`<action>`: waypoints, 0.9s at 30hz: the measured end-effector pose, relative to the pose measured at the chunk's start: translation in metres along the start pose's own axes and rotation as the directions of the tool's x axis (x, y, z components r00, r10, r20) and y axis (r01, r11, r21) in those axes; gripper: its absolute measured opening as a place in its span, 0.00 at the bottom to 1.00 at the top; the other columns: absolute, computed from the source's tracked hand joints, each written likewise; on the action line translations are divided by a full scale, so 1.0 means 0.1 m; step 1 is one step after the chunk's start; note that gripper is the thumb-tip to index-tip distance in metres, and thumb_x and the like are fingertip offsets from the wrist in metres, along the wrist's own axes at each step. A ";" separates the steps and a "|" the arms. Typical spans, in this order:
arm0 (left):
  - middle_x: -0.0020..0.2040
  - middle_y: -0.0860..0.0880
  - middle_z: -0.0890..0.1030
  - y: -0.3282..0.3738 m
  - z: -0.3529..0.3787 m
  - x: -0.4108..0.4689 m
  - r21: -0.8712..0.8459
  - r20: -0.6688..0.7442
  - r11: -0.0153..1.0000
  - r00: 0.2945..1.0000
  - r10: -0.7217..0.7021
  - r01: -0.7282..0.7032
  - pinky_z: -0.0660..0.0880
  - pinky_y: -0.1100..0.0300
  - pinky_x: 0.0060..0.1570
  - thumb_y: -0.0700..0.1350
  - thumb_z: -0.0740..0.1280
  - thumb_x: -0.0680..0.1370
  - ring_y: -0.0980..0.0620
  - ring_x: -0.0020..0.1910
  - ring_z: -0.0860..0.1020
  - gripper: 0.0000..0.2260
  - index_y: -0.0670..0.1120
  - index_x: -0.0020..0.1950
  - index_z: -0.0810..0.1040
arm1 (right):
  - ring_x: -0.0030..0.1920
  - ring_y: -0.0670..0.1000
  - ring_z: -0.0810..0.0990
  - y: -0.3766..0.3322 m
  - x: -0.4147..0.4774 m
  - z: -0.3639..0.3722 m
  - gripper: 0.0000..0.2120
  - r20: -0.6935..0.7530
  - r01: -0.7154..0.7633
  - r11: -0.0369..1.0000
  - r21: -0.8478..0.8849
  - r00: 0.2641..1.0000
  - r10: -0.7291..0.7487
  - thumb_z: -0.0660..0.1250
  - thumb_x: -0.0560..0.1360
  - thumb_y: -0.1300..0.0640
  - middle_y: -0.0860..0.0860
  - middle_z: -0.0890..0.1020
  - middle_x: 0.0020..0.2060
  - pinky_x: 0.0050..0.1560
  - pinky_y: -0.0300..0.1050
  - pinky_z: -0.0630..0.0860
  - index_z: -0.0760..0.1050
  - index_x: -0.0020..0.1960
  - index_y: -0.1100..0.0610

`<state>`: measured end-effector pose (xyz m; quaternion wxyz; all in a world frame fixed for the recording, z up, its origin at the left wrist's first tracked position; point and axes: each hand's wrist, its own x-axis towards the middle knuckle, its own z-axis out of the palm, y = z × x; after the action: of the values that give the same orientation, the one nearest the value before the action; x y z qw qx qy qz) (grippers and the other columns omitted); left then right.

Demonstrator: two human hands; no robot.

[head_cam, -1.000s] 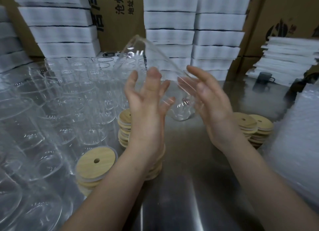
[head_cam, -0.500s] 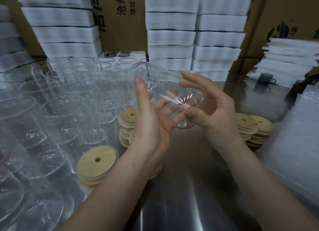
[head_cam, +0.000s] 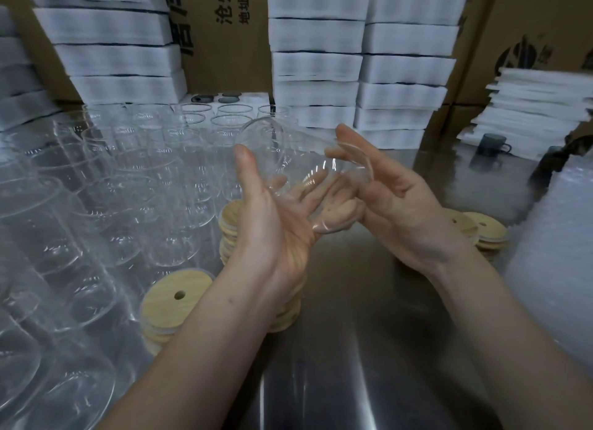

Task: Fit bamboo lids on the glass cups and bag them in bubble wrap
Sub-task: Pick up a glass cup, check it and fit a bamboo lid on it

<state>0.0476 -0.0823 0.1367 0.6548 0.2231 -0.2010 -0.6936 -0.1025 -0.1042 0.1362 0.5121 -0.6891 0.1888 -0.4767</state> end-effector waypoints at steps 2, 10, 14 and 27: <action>0.52 0.38 0.80 0.00 -0.01 0.00 -0.025 0.007 1.000 1.000 0.001 -0.001 0.82 0.47 0.38 0.71 0.54 0.75 0.39 0.55 0.82 0.40 0.47 0.78 0.52 | 0.55 0.51 0.79 0.00 0.00 0.01 0.33 -0.010 0.009 1.000 -0.018 1.000 -0.009 0.79 0.64 0.50 0.45 0.77 0.64 0.56 0.56 0.77 0.74 0.68 0.45; 0.50 0.40 0.78 -0.09 -0.01 0.03 -0.004 0.027 0.996 0.996 0.084 -0.084 0.81 0.41 0.45 0.70 0.52 0.76 0.41 0.47 0.84 0.29 0.53 0.68 0.64 | 0.57 0.41 0.78 0.03 -0.02 0.24 0.38 -0.130 0.168 0.964 -0.206 0.972 -0.197 0.76 0.59 0.38 0.57 0.73 0.61 0.52 0.37 0.78 0.67 0.61 0.53; 0.54 0.39 0.80 -0.16 0.03 -0.01 0.171 -0.019 0.958 0.971 0.238 -0.231 0.82 0.46 0.39 0.67 0.52 0.78 0.41 0.45 0.85 0.22 0.55 0.65 0.65 | 0.43 0.46 0.81 0.11 -0.02 0.31 0.30 -0.332 0.157 0.961 -0.227 0.915 -0.228 0.73 0.64 0.34 0.63 0.77 0.57 0.41 0.40 0.77 0.67 0.54 0.54; 0.51 0.64 0.78 -0.27 -0.02 -0.04 0.631 0.283 0.422 0.700 0.656 -0.651 0.77 0.64 0.51 0.64 0.56 0.78 0.64 0.52 0.80 0.33 0.54 0.79 0.50 | 0.59 0.47 0.81 0.11 0.03 0.32 0.37 -0.282 -0.149 0.968 -0.203 0.955 0.088 0.50 0.69 0.31 0.50 0.77 0.66 0.63 0.51 0.77 0.68 0.72 0.48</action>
<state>0.0267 -0.0764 0.1194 0.7386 0.3563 -0.5121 -0.2556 -0.0712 -0.0940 0.1273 0.4292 -0.6575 0.3503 -0.5106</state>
